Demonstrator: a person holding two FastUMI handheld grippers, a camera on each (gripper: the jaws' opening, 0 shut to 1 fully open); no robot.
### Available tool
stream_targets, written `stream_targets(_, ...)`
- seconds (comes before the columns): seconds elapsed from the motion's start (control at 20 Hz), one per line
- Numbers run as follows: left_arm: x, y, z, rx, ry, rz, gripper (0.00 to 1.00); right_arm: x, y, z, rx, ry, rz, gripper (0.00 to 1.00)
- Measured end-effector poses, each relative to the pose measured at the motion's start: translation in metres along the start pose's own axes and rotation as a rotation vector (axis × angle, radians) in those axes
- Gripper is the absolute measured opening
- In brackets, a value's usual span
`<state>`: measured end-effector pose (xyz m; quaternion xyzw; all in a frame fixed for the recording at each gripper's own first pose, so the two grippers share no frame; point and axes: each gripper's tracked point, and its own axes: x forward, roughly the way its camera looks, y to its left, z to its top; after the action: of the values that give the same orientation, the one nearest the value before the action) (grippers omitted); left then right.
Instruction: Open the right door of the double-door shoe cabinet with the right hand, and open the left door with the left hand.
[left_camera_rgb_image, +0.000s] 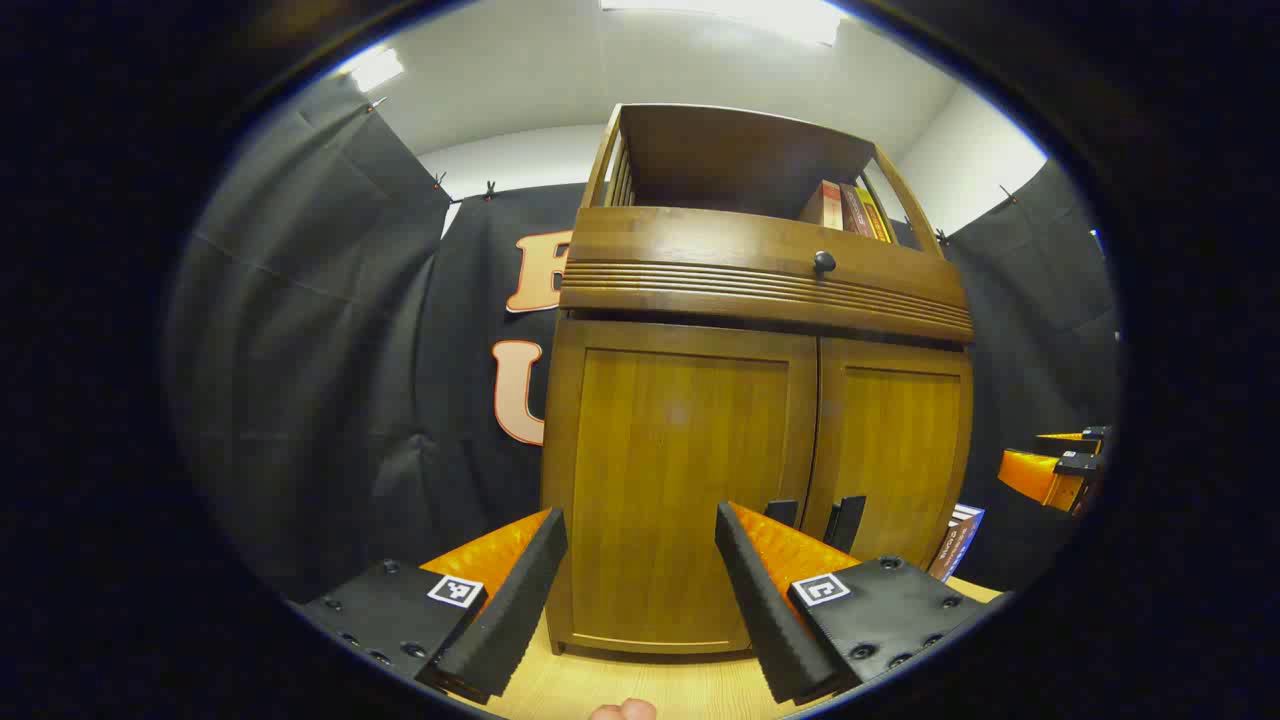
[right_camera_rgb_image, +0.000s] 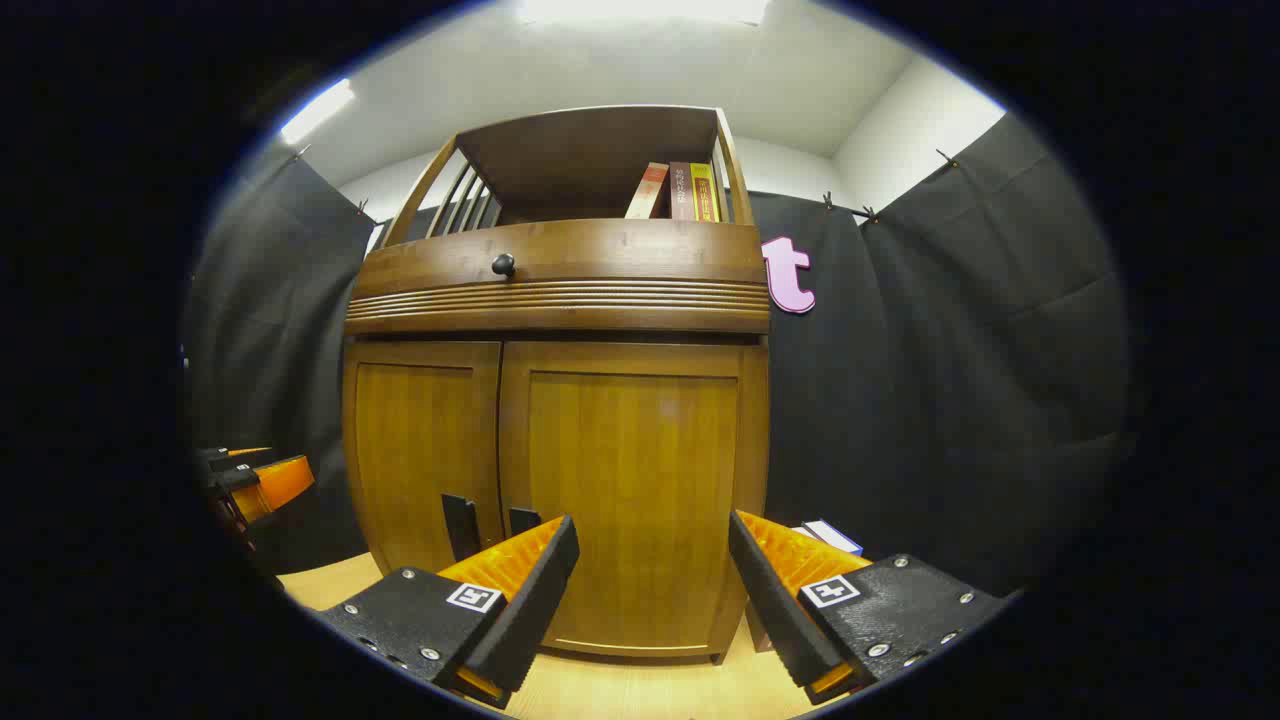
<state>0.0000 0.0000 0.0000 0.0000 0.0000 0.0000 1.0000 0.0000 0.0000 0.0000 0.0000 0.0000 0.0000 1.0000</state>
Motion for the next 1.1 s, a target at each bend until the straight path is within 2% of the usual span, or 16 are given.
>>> stream_targets(0.2, 0.01, -0.007, -0.015, -0.007, 0.038, -0.011, 0.94, 0.011, -0.007, -0.017, 0.005, -0.001, -0.029, 0.93)
stream_targets(0.35, 0.019, -0.009, -0.022, -0.052, 0.035, -0.031, 0.94, 0.023, -0.007, -0.031, 0.002, 0.029, -0.039, 0.93)
stream_targets(0.55, 0.024, -0.004, -0.021, -0.043, 0.021, -0.017, 0.94, 0.025, 0.006, -0.026, 0.049, 0.013, -0.005, 0.93)
stream_targets(0.85, 0.024, -0.007, -0.018, -0.028, 0.017, -0.032, 0.95, 0.027, 0.005, -0.02, 0.054, 0.0, -0.028, 0.93)
stream_targets(1.1, 0.026, -0.011, -0.019, -0.015, 0.023, -0.031, 0.95, 0.024, 0.021, -0.018, 0.082, -0.024, 0.006, 0.93)
